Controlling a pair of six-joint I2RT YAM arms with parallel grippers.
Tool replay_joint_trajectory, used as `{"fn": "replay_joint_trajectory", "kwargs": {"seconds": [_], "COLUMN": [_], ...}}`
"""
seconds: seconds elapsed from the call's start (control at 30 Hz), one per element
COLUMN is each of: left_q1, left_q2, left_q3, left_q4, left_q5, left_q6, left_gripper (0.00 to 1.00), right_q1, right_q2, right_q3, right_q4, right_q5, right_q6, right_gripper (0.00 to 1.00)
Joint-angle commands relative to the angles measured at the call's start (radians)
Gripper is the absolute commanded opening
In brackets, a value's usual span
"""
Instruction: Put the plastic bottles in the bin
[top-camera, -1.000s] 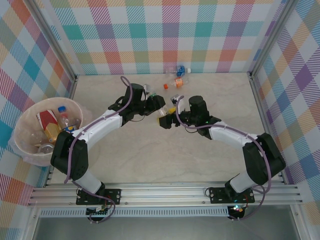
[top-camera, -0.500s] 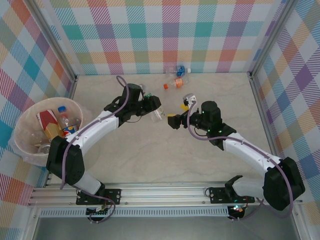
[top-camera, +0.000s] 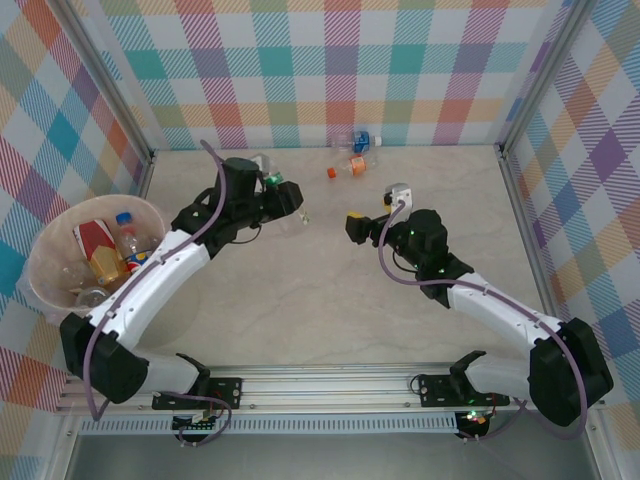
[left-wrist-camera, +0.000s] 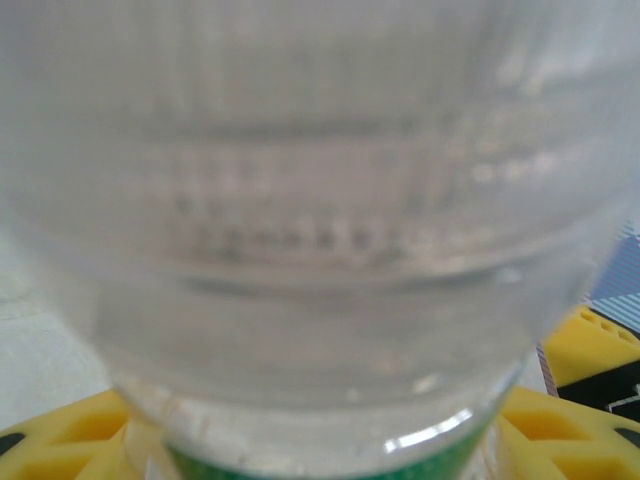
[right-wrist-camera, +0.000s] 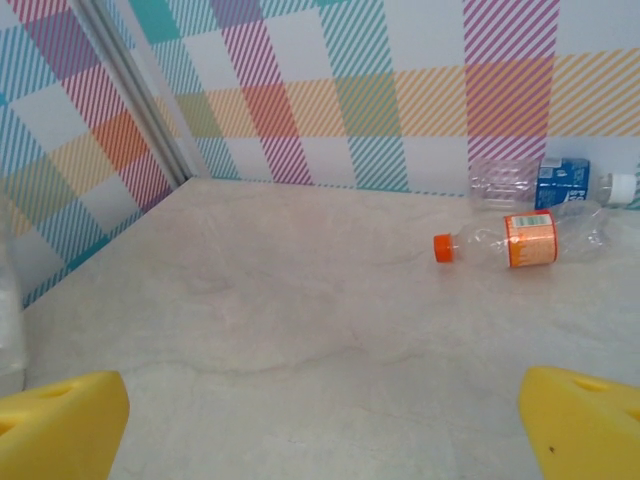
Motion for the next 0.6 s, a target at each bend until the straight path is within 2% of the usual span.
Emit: {"fn": "replay_joint_trajectory", "kwargs": {"seconds": [0.0,0.4,0.57], "left_q1": [0.01,0.019,0.018], "left_q2": [-0.043,-0.112,-0.167], "left_q3": [0.047,0.231,0.277], "left_q4": [-0.063,-0.275,-0.288], "left_q5": [-0.027,-0.153,-0.183], "left_q6": [0.042,0.145,0.188], "left_gripper": [0.56,0.56,0.56], "right_q1": [0.003,0.003,0.003], "right_q2": [0.0,0.024,0.019], "right_q3": [-0.004,0.045,0.056], "right_q4": [0.074,0.042,0.025], "right_q5": [0.068,0.039,0.032], "right_q6": [0.032,0.016,-0.001], "right_gripper": [1.0,1.0,1.0]}}
